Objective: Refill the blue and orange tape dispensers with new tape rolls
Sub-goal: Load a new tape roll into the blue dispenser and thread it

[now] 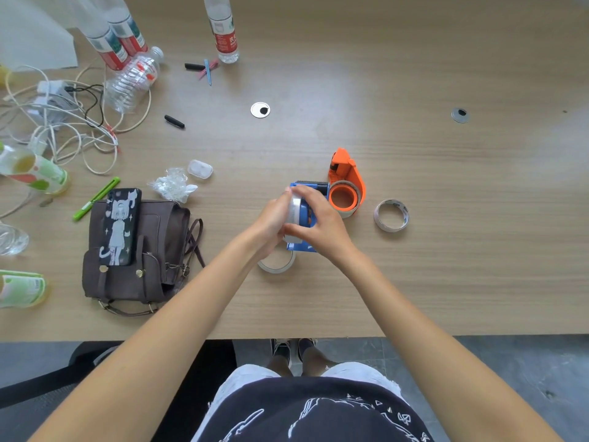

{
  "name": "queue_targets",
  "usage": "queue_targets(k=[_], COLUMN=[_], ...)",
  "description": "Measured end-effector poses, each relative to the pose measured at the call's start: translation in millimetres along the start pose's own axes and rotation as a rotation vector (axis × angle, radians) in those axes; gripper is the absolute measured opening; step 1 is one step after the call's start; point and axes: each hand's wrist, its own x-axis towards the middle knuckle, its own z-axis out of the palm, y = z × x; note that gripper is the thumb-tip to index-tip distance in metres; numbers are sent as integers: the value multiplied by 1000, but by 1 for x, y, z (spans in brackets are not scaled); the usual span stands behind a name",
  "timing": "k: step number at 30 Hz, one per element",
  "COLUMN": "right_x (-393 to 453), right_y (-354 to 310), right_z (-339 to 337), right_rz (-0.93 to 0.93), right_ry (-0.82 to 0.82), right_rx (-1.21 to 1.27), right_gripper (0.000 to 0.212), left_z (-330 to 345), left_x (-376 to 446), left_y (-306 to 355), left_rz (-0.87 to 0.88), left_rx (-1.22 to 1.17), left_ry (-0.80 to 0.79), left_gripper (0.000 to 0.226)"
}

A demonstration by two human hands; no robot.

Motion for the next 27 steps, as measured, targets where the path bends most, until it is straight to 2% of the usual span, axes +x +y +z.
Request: queue_targets(k=[4, 8, 11, 14, 16, 19, 22, 25, 27], right_x=[-1, 1, 3, 7, 9, 10, 9, 5, -1], right_y=[-1, 1, 1, -6, -7, -4, -1, -2, -5], right_z=[4, 6, 7, 4, 2, -2, -5, -6, -9], right_rz=[88, 144, 207, 322, 385, 468, 436, 298, 235], right_ry=[72, 69, 88, 108, 108, 141, 197, 211, 177], right_rx=[96, 172, 207, 257, 274, 316, 269, 152, 118], right_gripper=[71, 62, 43, 24, 29, 34, 44, 48, 46], left_z=[0, -4, -5, 0, 1, -3, -7, -9, -9], left_x=[-3, -5, -6, -10, -13, -17, -20, -22, -22], left_y=[-1, -3, -8, -12, -13, -15, -18, -20, -18], left_rz=[-6, -21, -28, -6, 27, 59, 62, 82, 97], left_rx=[57, 55, 23, 73, 159, 295, 327, 307, 312], left_ry=[-22, -73, -105, -82, -88, -199, -297, -327, -317], left_gripper=[55, 69, 75, 68, 60, 43, 18, 23, 35])
